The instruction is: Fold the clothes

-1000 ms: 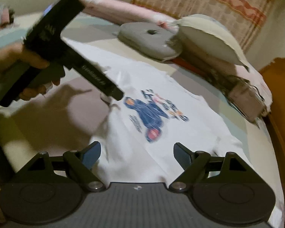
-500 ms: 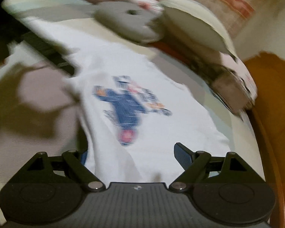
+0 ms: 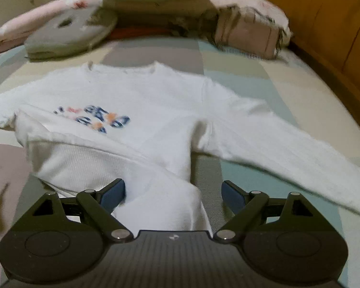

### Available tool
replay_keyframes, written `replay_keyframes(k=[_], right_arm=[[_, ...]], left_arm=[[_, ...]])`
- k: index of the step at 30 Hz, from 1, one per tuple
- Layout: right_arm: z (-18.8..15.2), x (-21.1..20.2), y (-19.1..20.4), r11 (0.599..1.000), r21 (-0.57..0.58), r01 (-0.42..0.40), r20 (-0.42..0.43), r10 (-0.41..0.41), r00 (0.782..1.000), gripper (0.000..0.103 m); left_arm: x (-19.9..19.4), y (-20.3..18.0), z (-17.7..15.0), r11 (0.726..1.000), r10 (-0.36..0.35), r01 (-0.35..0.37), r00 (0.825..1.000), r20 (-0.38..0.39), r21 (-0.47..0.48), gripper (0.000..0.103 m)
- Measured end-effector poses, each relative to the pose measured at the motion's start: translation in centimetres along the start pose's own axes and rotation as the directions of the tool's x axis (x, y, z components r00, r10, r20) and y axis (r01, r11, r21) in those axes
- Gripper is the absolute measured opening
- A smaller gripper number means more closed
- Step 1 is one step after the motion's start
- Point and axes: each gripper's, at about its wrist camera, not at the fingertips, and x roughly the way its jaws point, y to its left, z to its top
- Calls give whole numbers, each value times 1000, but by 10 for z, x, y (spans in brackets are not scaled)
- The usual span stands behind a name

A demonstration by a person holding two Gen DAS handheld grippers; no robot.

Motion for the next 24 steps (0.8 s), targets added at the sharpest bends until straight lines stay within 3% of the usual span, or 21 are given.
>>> replay_keyframes(k=[5,7,8,10,13,18,21,24], right_arm=[[-10,-47,39,977,-210,-42,168,78,983,89],[-15,-62,58,946,-317,-63,221,138,965,70],[-18,-69,67,925,-373,-70,237,168,957,66],[-27,-66,92,862,-502,-73,208,202,957,56],[-38,-45,121,781,-624,-26,181,177,967,55],[-39,-2,139,709,-704,44,165,103,981,55],[-35,9,140,698,-713,71,176,80,981,55],[-26,7,134,720,-693,25,145,106,984,53]], left_arm=[[1,-2,0,1000,3,-3,1000,-5,12,102],[1,-2,1,1000,1,0,1000,-2,10,102],[0,-2,1,1000,-1,1,1000,-1,8,102],[0,-2,1,1000,-3,3,1000,1,6,102],[-1,-2,1,1000,-4,4,1000,1,6,102],[-1,0,1,1000,-7,7,1000,2,6,102],[-1,1,1,1000,-8,8,1000,-1,0,102],[-1,2,2,1000,-7,7,1000,-3,-1,102]])
